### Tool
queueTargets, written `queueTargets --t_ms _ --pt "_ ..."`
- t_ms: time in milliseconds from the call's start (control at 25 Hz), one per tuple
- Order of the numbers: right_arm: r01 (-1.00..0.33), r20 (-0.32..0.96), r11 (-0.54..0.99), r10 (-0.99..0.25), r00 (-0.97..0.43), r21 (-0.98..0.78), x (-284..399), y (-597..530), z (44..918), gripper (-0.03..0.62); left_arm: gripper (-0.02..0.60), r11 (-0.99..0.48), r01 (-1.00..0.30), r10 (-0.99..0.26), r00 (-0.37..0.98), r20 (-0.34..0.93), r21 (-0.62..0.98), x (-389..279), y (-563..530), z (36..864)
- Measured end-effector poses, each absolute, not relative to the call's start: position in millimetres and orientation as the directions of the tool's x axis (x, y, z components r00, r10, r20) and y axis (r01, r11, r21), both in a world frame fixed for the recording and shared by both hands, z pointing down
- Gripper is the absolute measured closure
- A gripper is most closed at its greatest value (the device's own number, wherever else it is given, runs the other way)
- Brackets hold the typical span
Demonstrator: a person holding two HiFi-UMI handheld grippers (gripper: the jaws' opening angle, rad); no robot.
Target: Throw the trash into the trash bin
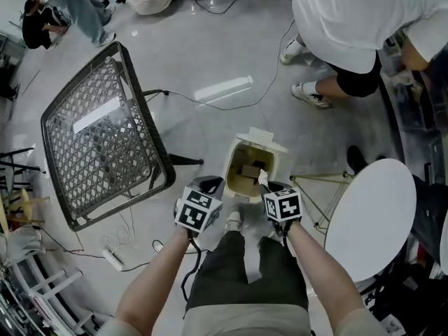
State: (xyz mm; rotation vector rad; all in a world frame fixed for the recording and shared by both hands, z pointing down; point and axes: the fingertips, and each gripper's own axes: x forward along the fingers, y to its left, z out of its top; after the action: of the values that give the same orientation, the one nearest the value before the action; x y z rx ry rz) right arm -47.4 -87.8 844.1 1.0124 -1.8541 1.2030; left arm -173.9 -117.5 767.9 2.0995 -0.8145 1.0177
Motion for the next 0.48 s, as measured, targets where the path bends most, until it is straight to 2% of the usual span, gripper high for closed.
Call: queueTargets --t_ms 120,240,480 --pt "-0.891 0.860 0.243 -0.257 -0.440 -0.383 -50.6 -94.0 870.3 0.509 0.578 -0.585 -0.754 -0.229 0.507 0.831 0.299 -173.6 -115.0 788.3" --pt "-0.897 0.864 0.234 -0.261 -0.430 -0.376 -54.5 -97.9 891.0 0.436 0.580 -0.571 -0.760 -0.216 0.503 0.837 0.310 -176.1 -109.7 807.3" --pt "-0.900 0.879 0.254 -0.237 -0.414 -0.355 -52.5 -87.9 909.5 0.430 0.578 -0.556 -0.770 -0.210 0.496 0.843 0.315 -181.1 -99.4 820.3"
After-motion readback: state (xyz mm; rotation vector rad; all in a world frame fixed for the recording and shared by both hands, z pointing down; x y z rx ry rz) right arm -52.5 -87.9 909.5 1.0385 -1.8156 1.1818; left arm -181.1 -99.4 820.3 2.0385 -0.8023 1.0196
